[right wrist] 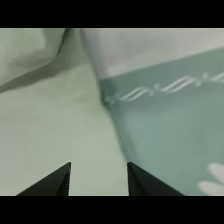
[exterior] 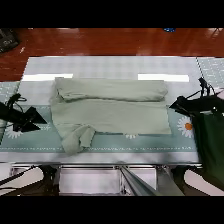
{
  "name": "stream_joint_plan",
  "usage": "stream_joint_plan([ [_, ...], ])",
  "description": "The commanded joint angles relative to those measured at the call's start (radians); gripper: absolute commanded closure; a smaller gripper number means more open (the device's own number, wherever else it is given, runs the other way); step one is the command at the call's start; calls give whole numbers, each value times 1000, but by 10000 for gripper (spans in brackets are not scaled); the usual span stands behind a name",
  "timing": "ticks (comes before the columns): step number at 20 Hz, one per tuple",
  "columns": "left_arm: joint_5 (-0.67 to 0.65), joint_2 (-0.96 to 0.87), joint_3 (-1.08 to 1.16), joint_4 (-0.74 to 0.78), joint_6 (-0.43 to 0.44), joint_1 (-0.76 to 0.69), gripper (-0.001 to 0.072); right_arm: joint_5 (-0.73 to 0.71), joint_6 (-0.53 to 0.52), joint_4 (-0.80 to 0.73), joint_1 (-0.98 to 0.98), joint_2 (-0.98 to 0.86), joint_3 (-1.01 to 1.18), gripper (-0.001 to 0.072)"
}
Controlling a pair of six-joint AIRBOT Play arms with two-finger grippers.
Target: Fold the shirts.
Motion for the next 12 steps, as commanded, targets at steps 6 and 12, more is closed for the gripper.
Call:
stream_joint_plan([
  [6,179,107,-335,-233,101,77,200,1,-129,250,-5,211,-188,303],
  [12,364,101,-380,-267,35,-156,201,-5,-144,409,-9,212,-162,303],
])
